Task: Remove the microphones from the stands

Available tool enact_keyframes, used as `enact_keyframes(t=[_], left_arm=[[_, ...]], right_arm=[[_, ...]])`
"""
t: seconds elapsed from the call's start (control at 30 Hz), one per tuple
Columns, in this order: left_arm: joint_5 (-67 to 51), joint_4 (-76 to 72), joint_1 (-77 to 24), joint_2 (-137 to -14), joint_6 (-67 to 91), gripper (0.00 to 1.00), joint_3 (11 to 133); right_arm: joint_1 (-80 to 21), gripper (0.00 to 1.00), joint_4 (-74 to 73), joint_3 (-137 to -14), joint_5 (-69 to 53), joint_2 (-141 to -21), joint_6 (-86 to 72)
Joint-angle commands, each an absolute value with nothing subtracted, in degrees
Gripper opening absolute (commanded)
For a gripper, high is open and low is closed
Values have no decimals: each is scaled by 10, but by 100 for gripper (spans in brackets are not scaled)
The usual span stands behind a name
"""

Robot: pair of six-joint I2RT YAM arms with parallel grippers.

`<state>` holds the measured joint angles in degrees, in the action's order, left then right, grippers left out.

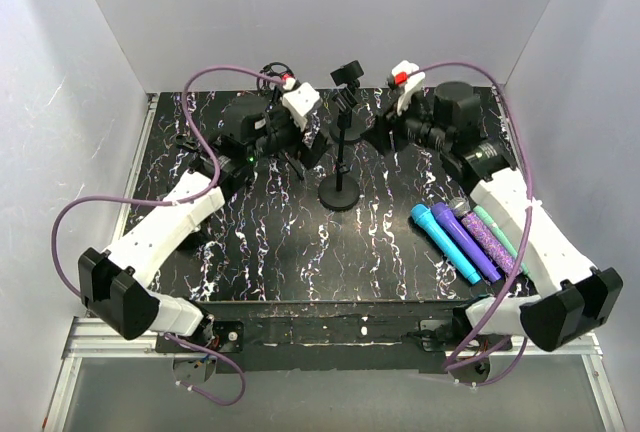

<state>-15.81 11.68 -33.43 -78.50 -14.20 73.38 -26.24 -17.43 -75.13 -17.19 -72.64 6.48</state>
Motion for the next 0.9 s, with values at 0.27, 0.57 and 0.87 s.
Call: enact_keyframes(t=[0.27, 0.57, 0.87], left_arm=[[-286, 52, -321, -860, -95, 85, 873], [-322, 4, -319, -900, -92, 65, 874], [-350, -25, -320, -918, -76, 53, 868]], right_arm=[[-260, 59, -87, -926, -277, -848, -86], [-261, 33, -81, -933, -257, -882, -107], [-264, 20, -113, -909, -266, -887, -70]])
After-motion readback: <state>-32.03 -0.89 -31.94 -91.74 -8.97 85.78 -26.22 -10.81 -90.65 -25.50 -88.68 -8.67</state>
